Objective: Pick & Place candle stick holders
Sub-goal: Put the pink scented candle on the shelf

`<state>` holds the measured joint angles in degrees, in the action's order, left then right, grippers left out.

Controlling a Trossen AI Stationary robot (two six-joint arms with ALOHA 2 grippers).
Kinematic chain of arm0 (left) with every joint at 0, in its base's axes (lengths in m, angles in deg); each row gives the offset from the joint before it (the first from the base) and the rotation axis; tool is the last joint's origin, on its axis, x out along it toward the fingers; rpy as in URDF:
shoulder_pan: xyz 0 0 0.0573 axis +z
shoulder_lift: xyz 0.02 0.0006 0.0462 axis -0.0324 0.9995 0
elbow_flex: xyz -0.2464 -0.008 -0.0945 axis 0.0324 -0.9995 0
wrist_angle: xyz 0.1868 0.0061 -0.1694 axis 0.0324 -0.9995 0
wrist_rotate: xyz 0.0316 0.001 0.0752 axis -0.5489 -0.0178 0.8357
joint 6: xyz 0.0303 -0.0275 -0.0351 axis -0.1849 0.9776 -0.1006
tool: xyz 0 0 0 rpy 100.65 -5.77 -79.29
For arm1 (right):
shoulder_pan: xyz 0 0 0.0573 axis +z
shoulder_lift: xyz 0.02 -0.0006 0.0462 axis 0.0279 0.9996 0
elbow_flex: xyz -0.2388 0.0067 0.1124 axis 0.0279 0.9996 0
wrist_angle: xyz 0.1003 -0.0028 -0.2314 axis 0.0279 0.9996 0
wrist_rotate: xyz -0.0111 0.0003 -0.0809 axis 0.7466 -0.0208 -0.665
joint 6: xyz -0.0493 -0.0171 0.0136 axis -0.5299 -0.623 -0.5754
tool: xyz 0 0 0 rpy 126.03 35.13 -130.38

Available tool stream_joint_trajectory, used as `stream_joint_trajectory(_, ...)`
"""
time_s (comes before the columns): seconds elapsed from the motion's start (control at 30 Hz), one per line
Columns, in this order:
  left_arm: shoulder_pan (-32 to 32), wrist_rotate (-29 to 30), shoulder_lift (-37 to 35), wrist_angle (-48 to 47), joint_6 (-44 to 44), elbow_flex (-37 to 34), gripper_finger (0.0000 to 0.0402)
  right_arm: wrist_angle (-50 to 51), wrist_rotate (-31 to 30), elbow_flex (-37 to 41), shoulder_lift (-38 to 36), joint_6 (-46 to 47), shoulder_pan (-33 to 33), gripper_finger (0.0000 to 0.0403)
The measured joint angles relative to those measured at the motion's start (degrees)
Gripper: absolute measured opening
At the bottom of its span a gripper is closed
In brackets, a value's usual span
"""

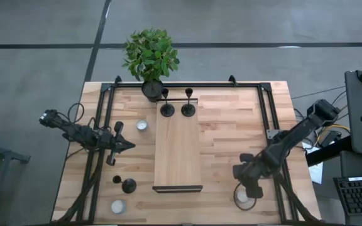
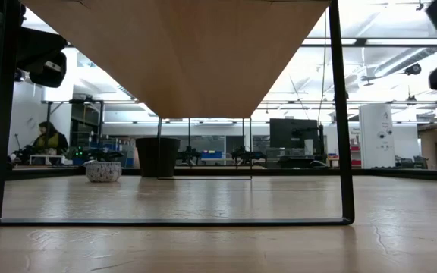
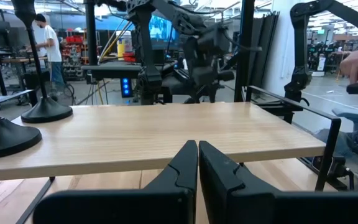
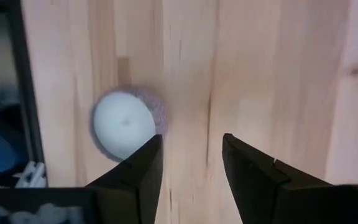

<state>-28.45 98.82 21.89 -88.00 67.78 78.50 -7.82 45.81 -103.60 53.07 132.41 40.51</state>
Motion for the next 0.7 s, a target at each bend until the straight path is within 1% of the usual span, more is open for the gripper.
stream_joint_trajectory(0.3,-0.01,0.00,0.00,-0.01,-0.01,0.01,0.0014,-0.86,0.22,0.00,6.01,3.48,4.05,0.0167)
stream_joint_trajectory(0.5,0.01,0.00,0.00,0.00,-0.01,0.01,0.0014,-4.12,0.25,0.00,8.38,3.78,5.76,0.0154)
stream_joint_trajectory(0.7,0.01,0.00,0.00,-0.01,-0.01,-0.01,0.0014,-4.49,0.07,0.00,9.44,4.22,5.86,0.0136)
